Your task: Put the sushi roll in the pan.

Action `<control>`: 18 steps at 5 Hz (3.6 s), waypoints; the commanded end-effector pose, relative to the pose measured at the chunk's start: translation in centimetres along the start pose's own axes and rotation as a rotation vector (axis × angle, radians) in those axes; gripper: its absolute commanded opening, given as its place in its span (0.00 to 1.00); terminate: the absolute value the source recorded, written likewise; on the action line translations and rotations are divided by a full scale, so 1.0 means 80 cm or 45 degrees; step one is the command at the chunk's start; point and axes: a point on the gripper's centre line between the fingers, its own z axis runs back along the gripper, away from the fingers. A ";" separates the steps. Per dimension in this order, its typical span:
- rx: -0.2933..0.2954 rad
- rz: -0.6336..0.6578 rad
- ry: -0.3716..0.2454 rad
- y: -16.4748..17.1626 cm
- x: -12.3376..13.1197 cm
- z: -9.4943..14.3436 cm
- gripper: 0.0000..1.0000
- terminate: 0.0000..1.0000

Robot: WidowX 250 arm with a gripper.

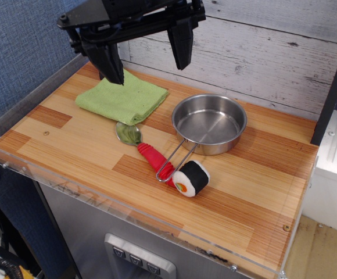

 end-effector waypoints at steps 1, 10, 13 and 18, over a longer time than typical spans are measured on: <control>0.000 0.000 0.000 0.000 0.000 0.000 1.00 0.00; 0.100 0.638 0.341 -0.004 -0.060 -0.179 1.00 0.00; 0.143 0.639 0.345 -0.010 -0.066 -0.206 1.00 0.00; 0.048 0.398 0.348 -0.024 -0.086 -0.169 0.00 0.00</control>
